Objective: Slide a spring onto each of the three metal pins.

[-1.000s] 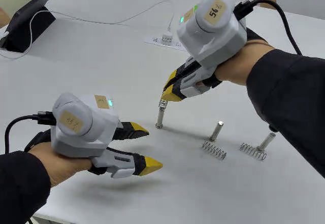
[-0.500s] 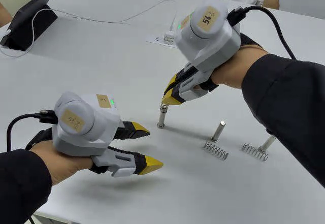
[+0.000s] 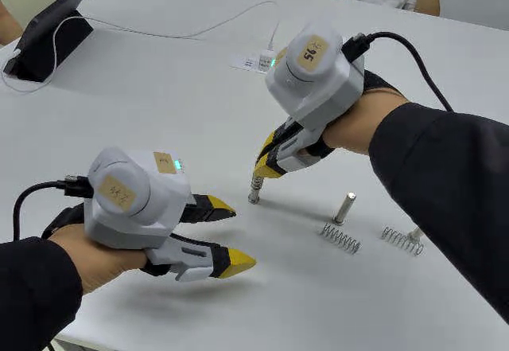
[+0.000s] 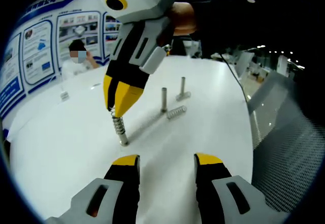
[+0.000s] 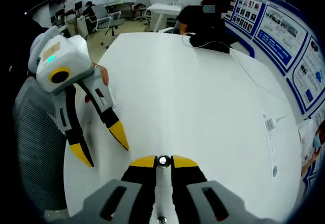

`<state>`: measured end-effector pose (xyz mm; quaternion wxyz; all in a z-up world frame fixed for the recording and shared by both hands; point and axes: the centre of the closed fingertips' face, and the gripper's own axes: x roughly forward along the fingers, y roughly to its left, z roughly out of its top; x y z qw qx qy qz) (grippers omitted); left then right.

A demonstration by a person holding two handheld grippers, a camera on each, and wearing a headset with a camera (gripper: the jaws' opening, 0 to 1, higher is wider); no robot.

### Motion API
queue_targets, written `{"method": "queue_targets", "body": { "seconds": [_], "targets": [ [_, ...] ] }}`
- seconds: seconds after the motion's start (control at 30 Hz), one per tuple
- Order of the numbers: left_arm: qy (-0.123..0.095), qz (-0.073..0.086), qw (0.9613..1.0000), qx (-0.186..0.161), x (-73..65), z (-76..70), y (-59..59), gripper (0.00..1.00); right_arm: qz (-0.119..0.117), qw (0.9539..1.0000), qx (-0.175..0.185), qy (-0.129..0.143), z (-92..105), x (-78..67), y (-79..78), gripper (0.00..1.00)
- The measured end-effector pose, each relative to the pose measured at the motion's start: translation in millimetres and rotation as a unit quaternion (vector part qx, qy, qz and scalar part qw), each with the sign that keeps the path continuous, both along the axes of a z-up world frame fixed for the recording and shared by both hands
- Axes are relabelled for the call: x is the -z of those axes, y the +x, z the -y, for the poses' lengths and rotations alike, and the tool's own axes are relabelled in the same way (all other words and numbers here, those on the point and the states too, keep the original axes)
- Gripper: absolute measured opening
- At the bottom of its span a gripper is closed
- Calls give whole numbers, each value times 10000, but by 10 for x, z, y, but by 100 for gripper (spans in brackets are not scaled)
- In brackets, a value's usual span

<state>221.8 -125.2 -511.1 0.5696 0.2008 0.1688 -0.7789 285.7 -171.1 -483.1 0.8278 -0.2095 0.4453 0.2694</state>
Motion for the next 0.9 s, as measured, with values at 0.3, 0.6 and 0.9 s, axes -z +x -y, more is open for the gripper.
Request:
{"method": "queue_targets", "body": {
  "seconds": [0.3, 0.6, 0.9],
  "targets": [
    [41, 8, 10000, -6, 14, -15, 1, 43, -92, 9999, 107, 7, -11, 134, -15, 12],
    [29, 13, 10000, -19, -2, -7, 9, 43, -180, 9997, 160, -42, -8, 222, -28, 12],
    [26, 4, 10000, -38, 2, -3, 21, 44, -179, 9997, 177, -33, 11, 255, -39, 14]
  ]
}}
